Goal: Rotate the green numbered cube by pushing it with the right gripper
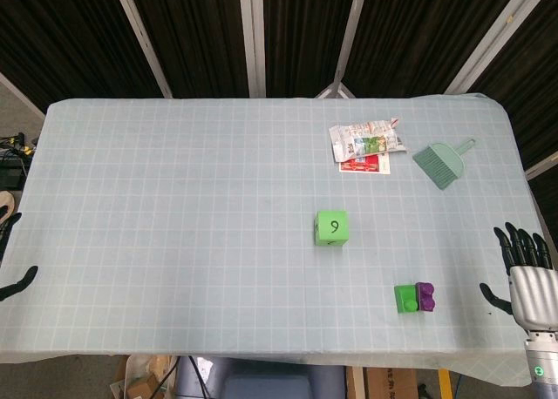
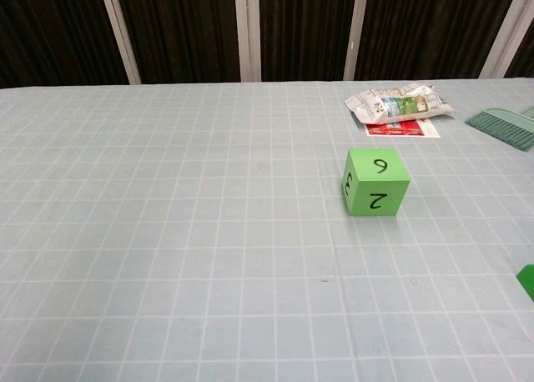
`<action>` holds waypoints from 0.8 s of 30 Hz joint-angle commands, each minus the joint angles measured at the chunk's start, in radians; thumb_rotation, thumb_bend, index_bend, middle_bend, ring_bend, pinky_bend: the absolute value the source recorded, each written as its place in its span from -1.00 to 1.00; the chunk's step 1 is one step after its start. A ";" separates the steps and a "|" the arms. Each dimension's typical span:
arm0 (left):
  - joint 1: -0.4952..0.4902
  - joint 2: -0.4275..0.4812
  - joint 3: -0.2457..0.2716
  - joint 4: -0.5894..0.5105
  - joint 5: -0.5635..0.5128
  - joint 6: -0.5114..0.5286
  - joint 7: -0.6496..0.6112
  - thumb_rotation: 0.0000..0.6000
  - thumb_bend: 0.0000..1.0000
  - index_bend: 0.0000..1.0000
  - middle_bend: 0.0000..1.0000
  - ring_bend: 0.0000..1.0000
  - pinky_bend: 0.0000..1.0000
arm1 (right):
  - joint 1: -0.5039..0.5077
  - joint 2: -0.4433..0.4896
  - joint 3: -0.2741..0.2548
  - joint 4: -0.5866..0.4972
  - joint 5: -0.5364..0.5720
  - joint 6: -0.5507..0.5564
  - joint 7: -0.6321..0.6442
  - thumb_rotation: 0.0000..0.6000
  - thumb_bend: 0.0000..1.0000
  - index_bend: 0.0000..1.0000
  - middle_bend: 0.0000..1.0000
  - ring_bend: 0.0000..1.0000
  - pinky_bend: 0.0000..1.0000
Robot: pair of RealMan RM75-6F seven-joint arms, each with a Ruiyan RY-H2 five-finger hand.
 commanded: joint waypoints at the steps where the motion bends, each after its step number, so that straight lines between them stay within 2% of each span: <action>1: -0.002 -0.004 0.001 -0.002 0.001 0.000 0.007 1.00 -0.33 -0.77 -1.00 -1.00 -0.84 | 0.000 -0.003 0.003 0.007 -0.008 0.004 0.008 1.00 -0.52 -0.91 -0.96 -1.00 -1.00; 24: 0.021 -0.001 0.000 -0.022 0.020 0.055 -0.013 1.00 -0.33 -0.77 -1.00 -1.00 -0.84 | 0.008 -0.006 0.007 0.000 -0.019 -0.029 0.012 1.00 -0.52 -0.91 -0.90 -0.97 -1.00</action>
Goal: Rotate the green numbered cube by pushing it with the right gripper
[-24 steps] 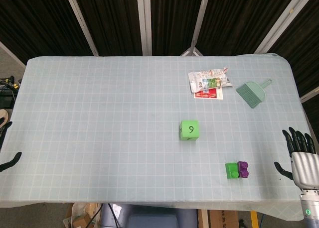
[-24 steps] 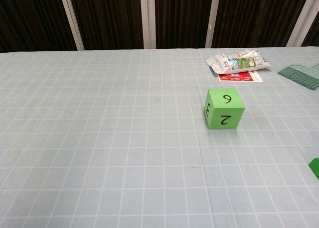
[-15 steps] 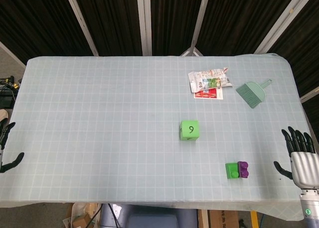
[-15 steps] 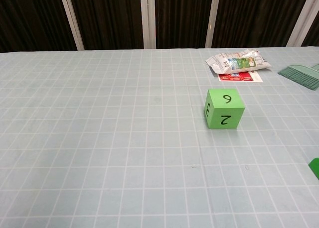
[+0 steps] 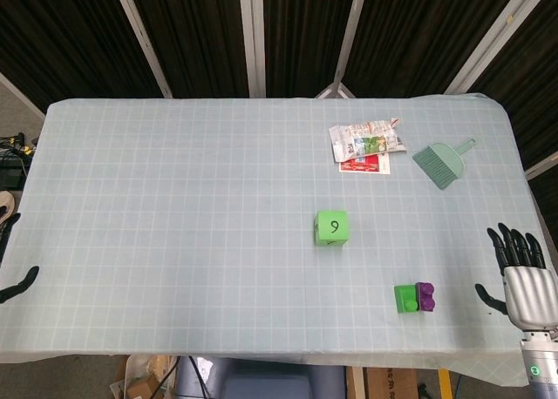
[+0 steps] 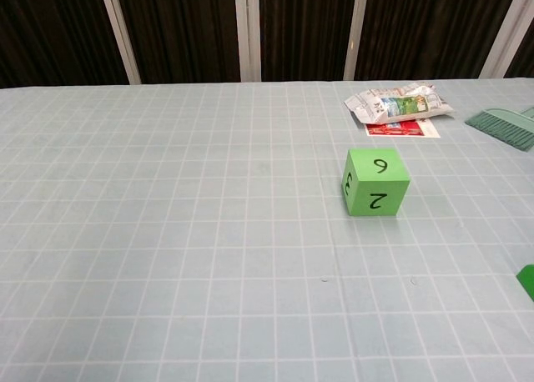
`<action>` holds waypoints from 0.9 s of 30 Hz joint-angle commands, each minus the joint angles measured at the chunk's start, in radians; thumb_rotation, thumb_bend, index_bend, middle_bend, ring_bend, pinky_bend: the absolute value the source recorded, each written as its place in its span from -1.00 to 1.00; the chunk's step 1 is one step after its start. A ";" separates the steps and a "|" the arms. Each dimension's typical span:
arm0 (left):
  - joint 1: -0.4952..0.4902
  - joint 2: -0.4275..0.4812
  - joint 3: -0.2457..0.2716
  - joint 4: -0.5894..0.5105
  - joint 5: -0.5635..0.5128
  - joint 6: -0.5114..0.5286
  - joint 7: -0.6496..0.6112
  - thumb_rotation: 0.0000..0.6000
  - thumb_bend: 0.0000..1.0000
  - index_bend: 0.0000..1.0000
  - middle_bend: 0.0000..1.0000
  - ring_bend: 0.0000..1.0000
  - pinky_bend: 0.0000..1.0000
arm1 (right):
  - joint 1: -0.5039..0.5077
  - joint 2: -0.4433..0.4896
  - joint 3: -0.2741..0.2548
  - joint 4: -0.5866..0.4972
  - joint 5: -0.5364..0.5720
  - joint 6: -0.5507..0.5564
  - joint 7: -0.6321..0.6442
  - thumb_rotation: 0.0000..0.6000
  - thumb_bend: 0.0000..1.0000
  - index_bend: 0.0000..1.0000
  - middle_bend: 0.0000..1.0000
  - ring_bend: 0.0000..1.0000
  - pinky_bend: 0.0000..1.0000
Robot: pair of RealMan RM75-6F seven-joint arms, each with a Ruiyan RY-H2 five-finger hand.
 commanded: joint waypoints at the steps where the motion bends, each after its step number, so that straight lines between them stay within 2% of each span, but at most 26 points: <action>1: 0.002 0.004 -0.002 0.001 -0.008 -0.004 -0.011 1.00 -0.33 -0.77 -1.00 -1.00 -0.84 | 0.012 0.007 0.011 -0.009 0.010 -0.020 0.028 1.00 -0.52 -0.90 -0.88 -0.95 -1.00; 4: -0.005 0.004 -0.010 0.002 -0.034 -0.026 -0.013 1.00 -0.33 -0.77 -1.00 -1.00 -0.84 | 0.048 0.030 0.032 -0.027 0.017 -0.066 0.021 1.00 -0.52 -0.88 -0.75 -0.80 -1.00; 6: -0.008 0.005 -0.009 0.001 -0.032 -0.030 -0.013 1.00 -0.33 -0.78 -1.00 -1.00 -0.84 | 0.075 0.057 0.042 -0.055 0.030 -0.108 -0.016 1.00 -0.52 -0.86 -0.55 -0.55 -0.84; 9: -0.006 0.003 -0.005 0.000 -0.022 -0.025 -0.009 1.00 -0.33 -0.78 -1.00 -1.00 -0.84 | 0.126 0.115 0.058 -0.126 0.073 -0.202 -0.098 1.00 -0.52 -0.82 -0.09 -0.08 -0.24; 12: -0.006 0.003 -0.004 -0.002 -0.024 -0.026 -0.007 1.00 -0.33 -0.78 -1.00 -1.00 -0.84 | 0.191 0.182 0.080 -0.212 0.155 -0.325 -0.196 1.00 -0.51 -0.78 0.17 0.16 0.10; 16: -0.007 0.004 -0.008 -0.001 -0.033 -0.031 -0.008 1.00 -0.33 -0.78 -1.00 -1.00 -0.84 | 0.296 0.241 0.116 -0.305 0.313 -0.470 -0.355 1.00 -0.40 -0.76 0.33 0.30 0.22; 20: -0.009 0.005 -0.009 0.000 -0.038 -0.035 -0.009 1.00 -0.33 -0.78 -1.00 -1.00 -0.84 | 0.392 0.253 0.142 -0.355 0.492 -0.548 -0.473 1.00 -0.15 -0.73 0.52 0.46 0.33; 24: -0.008 0.006 -0.010 0.000 -0.038 -0.034 -0.010 1.00 -0.33 -0.78 -1.00 -1.00 -0.84 | 0.484 0.239 0.139 -0.373 0.653 -0.596 -0.570 1.00 0.17 -0.68 0.64 0.56 0.35; 27: -0.009 0.006 -0.011 0.001 -0.043 -0.038 -0.011 1.00 -0.33 -0.78 -1.00 -1.00 -0.84 | 0.557 0.216 0.122 -0.376 0.761 -0.624 -0.638 1.00 0.25 -0.68 0.64 0.57 0.35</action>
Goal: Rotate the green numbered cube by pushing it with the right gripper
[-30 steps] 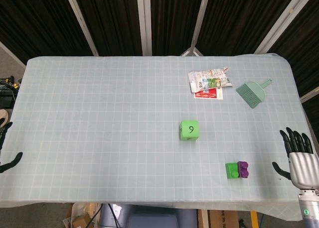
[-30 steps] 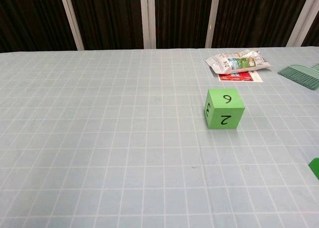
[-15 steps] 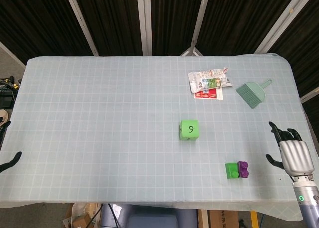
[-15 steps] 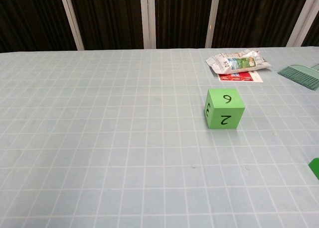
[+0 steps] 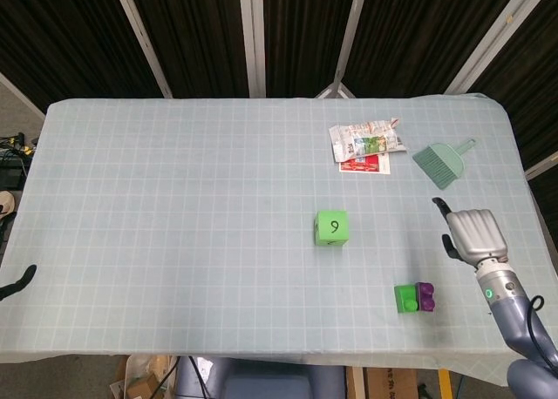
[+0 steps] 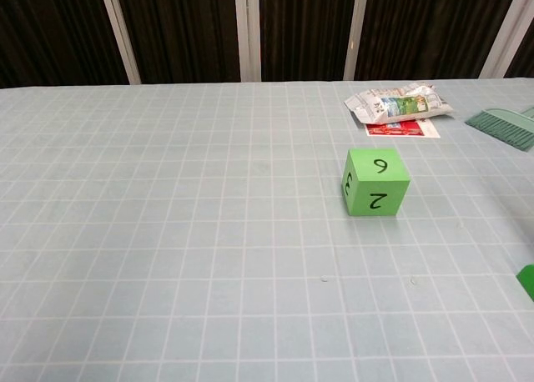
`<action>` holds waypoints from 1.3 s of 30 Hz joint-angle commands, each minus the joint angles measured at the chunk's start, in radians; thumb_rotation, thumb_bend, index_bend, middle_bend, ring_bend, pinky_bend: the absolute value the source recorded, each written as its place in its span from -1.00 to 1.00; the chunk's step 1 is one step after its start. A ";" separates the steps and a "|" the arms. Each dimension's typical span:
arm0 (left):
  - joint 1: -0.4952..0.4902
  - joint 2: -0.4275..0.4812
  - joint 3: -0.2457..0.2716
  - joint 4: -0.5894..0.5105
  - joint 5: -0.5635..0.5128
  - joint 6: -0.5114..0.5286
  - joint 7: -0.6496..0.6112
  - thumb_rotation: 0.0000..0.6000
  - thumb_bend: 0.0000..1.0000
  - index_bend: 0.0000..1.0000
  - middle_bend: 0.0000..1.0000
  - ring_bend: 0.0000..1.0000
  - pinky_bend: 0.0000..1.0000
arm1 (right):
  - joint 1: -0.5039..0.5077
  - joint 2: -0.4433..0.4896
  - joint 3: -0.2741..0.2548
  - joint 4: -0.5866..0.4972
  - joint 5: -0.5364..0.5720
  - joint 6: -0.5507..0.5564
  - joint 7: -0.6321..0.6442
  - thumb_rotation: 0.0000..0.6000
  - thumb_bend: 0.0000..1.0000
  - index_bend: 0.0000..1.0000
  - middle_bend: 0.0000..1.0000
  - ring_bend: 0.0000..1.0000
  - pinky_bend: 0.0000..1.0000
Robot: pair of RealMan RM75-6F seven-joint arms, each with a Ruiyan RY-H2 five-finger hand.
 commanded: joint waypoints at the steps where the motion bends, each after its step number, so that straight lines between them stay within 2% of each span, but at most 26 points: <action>1: -0.002 0.000 -0.001 0.001 -0.004 -0.005 0.001 1.00 -0.33 -0.78 -1.00 -1.00 -0.84 | 0.141 -0.026 -0.011 -0.028 0.187 -0.075 -0.130 1.00 0.26 -0.68 0.64 0.57 0.35; 11: -0.004 0.003 -0.006 0.004 -0.017 -0.013 -0.006 1.00 -0.33 -0.78 -1.00 -1.00 -0.84 | 0.353 -0.138 -0.085 0.017 0.502 -0.100 -0.252 1.00 0.34 -0.68 0.64 0.57 0.35; 15: -0.002 0.007 -0.011 0.006 -0.023 -0.011 -0.019 1.00 -0.33 -0.78 -1.00 -1.00 -0.84 | 0.414 -0.173 -0.114 0.041 0.580 -0.098 -0.273 1.00 0.34 -0.68 0.64 0.57 0.35; 28: -0.005 0.005 -0.010 0.008 -0.023 -0.015 -0.013 1.00 -0.33 -0.78 -1.00 -1.00 -0.84 | 0.534 -0.243 -0.162 0.076 0.681 -0.111 -0.271 1.00 0.35 -0.68 0.64 0.57 0.35; 39: -0.008 0.000 -0.012 0.008 -0.029 -0.019 -0.001 1.00 -0.33 -0.78 -1.00 -1.00 -0.84 | 0.593 -0.272 -0.182 0.098 0.694 -0.153 -0.218 1.00 0.35 -0.68 0.64 0.57 0.35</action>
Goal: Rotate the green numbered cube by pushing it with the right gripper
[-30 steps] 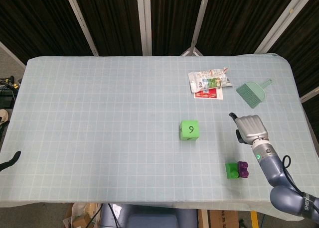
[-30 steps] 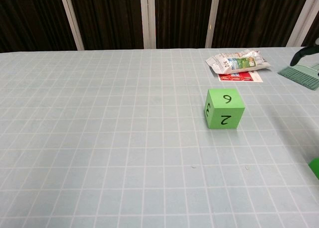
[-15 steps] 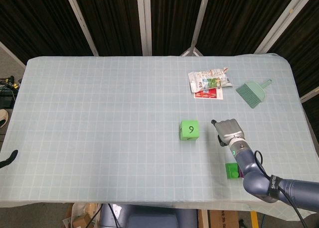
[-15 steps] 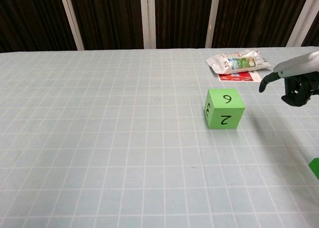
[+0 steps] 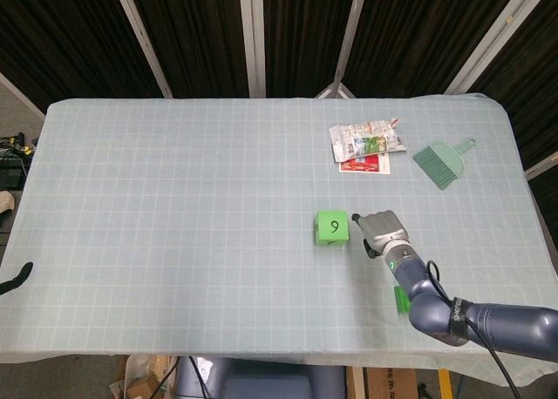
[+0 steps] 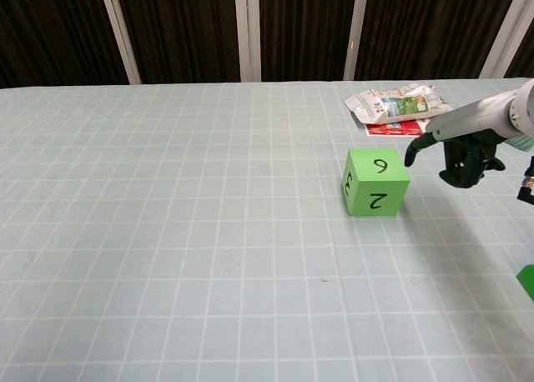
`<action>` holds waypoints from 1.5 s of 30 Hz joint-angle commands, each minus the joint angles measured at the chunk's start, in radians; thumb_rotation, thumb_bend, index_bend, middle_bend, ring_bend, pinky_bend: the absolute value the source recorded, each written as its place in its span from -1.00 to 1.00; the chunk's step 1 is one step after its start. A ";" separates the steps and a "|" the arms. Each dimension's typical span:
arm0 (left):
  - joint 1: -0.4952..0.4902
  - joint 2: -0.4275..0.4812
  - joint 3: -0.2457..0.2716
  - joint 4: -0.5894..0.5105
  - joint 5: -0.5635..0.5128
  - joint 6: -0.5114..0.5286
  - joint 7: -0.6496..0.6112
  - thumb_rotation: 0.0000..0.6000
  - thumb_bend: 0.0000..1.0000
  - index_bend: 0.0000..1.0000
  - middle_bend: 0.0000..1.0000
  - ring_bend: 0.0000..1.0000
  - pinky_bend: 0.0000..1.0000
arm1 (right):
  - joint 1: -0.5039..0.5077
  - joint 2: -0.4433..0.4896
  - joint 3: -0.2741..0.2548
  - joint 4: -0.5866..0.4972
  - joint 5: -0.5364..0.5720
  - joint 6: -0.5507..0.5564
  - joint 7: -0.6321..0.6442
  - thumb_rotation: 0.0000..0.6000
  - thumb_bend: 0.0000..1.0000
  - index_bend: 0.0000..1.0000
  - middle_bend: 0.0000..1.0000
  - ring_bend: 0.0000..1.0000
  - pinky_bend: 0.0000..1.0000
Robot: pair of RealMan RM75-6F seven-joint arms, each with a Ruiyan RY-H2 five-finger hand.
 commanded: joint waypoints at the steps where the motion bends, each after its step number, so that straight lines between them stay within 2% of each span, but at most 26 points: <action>1: 0.000 0.000 0.000 0.000 0.001 0.001 0.001 1.00 -0.33 -0.78 -1.00 -1.00 -0.84 | 0.015 -0.009 -0.004 0.006 0.000 -0.002 0.011 1.00 0.35 -0.68 0.64 0.57 0.35; 10: -0.002 0.000 -0.002 0.003 -0.005 -0.003 -0.001 1.00 -0.33 -0.78 -1.00 -1.00 -0.84 | 0.060 -0.030 -0.021 0.018 0.015 -0.003 0.038 1.00 0.35 -0.68 0.64 0.57 0.35; 30: -0.003 -0.002 -0.003 0.005 -0.008 -0.005 0.003 1.00 -0.33 -0.78 -1.00 -1.00 -0.84 | 0.181 -0.081 -0.052 0.099 0.133 -0.035 0.053 1.00 0.35 -0.68 0.64 0.57 0.35; 45: -0.006 -0.005 -0.004 0.005 -0.014 -0.010 0.013 1.00 -0.33 -0.78 -1.00 -1.00 -0.84 | 0.242 -0.164 -0.029 0.176 0.100 -0.053 0.088 1.00 0.35 -0.68 0.64 0.57 0.35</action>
